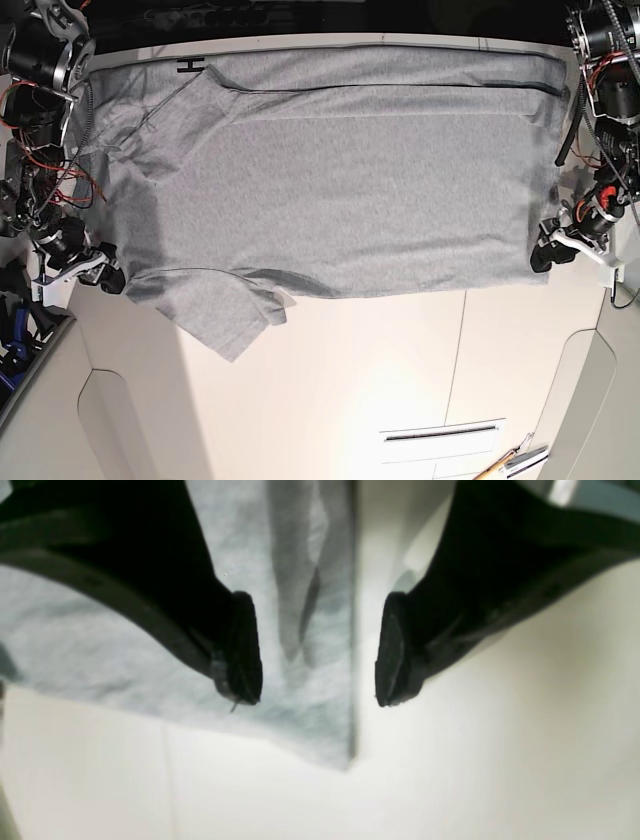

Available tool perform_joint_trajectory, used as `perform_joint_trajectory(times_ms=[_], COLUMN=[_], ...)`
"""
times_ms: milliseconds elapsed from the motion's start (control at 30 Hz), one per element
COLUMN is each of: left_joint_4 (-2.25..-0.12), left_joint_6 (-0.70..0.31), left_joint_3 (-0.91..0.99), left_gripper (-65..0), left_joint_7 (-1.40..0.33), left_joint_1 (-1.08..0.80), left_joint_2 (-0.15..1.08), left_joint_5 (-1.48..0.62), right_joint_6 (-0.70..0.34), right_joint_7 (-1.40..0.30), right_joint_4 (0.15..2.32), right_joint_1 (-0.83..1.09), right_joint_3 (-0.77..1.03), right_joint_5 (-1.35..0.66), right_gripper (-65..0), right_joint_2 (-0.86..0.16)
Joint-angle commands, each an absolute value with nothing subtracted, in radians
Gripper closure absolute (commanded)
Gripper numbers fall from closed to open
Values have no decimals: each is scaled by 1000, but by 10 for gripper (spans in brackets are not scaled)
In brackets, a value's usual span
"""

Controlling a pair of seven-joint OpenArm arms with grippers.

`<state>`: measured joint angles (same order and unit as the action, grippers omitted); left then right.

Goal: Fold the T-shirt properly
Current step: 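Grasp the shirt's hem edge with both grippers, then fold the hem edge over toward the shoulder fold with both grippers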

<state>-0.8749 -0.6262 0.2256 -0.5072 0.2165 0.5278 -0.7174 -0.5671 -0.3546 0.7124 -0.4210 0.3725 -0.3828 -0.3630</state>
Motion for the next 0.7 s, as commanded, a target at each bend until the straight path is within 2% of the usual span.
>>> perform_joint_trajectory(times_ms=[0, 267, 367, 533, 600, 667], left_joint_4=[-883, -883, -883, -883, -883, -883], left_joint_6=[-633, -634, -690, -697, -696, -697], left_joint_3=[226, 226, 226, 226, 226, 226], left_gripper=[-394, -393, -393, -390, -345, -240], left_joint_7=[-521, -548, -585, -599, -600, -603], left_joint_1=[230, 233, 233, 233, 233, 233], left_joint_2=[533, 516, 516, 516, 516, 516], left_joint_5=[-713, -713, -714, -714, -714, -713], right_joint_6=[-585, -600, -604, -606, -606, -606], right_joint_7=[-364, -429, -452, -488, -504, -516], right_joint_4=[726, 727, 727, 743, 750, 757], right_joint_1=[-442, -442, -442, -442, -442, -442], right_joint_3=[374, 371, 371, 371, 371, 371], right_joint_5=[-407, -413, -451, -465, -465, -464], right_gripper=[-328, -327, -327, -325, -325, -306], right_joint_2=[-379, -347, -342, -329, -329, -330])
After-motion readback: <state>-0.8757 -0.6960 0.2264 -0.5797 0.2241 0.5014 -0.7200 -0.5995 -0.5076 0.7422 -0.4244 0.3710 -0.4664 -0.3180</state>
